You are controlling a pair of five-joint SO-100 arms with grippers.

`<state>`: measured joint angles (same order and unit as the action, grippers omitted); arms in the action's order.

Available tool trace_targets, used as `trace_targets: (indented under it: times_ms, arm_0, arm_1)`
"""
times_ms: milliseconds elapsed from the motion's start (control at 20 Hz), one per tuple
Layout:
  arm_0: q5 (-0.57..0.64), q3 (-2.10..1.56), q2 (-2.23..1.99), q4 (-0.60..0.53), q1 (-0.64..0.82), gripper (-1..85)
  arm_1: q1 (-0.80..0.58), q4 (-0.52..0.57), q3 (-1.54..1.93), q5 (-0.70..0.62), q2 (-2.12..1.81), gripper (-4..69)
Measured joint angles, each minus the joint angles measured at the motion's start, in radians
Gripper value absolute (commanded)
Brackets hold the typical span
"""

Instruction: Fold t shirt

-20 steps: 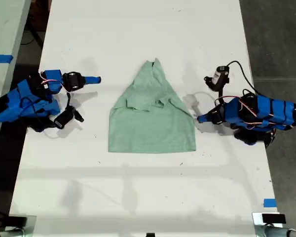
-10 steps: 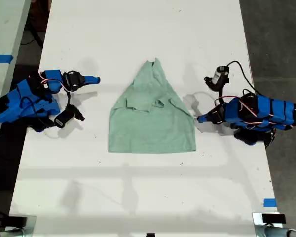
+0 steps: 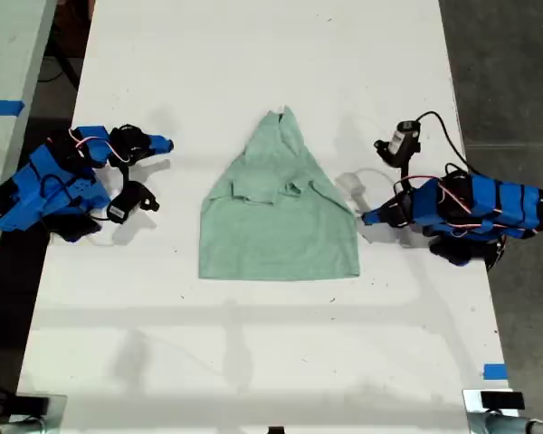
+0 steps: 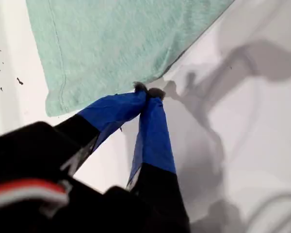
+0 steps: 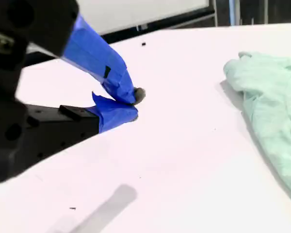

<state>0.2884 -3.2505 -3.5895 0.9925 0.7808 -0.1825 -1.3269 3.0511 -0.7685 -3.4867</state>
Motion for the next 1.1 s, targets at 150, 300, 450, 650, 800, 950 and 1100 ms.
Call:
trace_targets:
  times_ms: [150, 300, 450, 650, 800, 950, 1100]
  arm_0:
    - [-0.006, -0.002, 0.000, 0.015, 0.014, 1.2]
    - [-0.041, -0.002, 0.000, 0.015, -0.092, 1.3]
    - [-0.046, -0.002, 0.000, 0.018, -0.235, 1.3]
    - [-0.046, -0.002, 0.000, 0.018, -0.377, 1.3]
    - [-0.046, -0.002, 0.000, 0.018, -0.417, 1.3]
    - [-0.046, -0.002, 0.000, 0.018, -0.430, 1.3]
    - [-0.046, -0.002, 0.000, 0.018, -0.433, 1.3]
  arm_1:
    - [0.000, 0.000, 0.000, 0.000, 0.000, 0.9]
    - [0.000, 0.000, 0.000, 0.000, 0.000, 0.9]
    - [0.000, 0.000, 0.000, 0.000, 0.000, 0.9]
    - [0.000, 0.000, 0.000, 0.000, 0.000, 0.9]
    - [0.000, 0.000, 0.000, 0.000, 0.000, 0.9]
    - [0.000, 0.000, 0.000, 0.000, 0.000, 0.9]
    - [0.000, 0.000, 0.000, 0.000, 0.000, 0.9]
